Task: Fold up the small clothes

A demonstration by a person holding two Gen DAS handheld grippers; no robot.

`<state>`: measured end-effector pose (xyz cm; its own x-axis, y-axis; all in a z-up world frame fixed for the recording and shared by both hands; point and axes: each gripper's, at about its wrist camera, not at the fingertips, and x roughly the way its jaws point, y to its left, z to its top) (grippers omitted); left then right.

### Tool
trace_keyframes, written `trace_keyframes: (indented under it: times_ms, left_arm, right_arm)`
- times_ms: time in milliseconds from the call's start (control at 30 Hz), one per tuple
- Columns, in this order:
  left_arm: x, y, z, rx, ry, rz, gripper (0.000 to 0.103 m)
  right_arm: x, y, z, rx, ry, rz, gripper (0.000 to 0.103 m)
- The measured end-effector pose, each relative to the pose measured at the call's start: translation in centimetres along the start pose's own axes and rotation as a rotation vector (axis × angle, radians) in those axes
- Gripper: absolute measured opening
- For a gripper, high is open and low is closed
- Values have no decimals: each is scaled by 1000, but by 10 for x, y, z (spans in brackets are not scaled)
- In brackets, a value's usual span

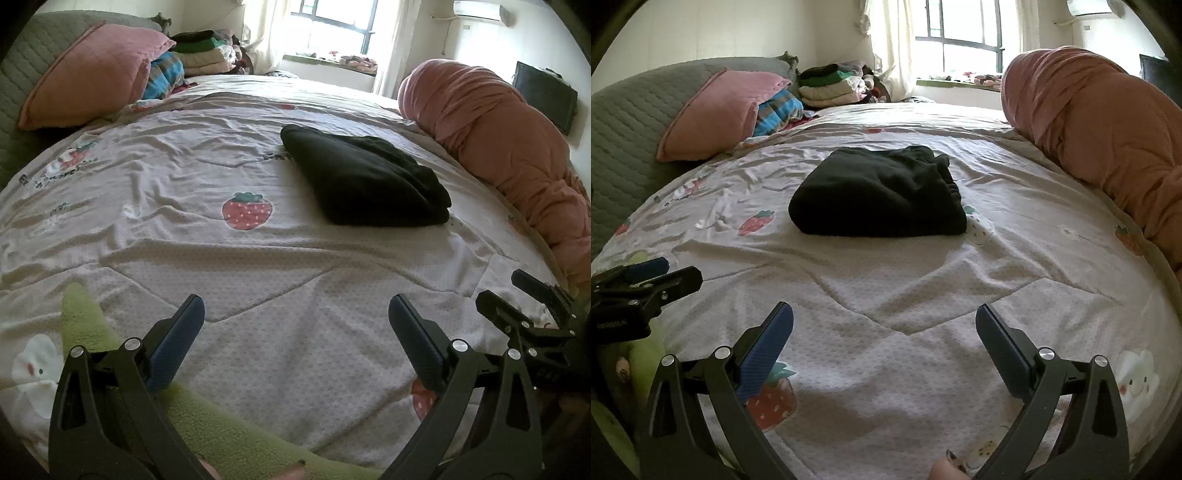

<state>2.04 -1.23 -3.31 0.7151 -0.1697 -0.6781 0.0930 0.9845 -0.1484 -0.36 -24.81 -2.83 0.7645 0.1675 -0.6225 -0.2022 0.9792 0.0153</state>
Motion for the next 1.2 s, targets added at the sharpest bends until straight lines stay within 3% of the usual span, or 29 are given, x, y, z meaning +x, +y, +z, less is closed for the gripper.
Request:
trace_keyframes:
  times_ms: [1200]
  left_arm:
    - [3, 3, 0, -10, 11, 59, 94]
  right_arm:
    - [6, 0, -2, 19, 30, -16, 99]
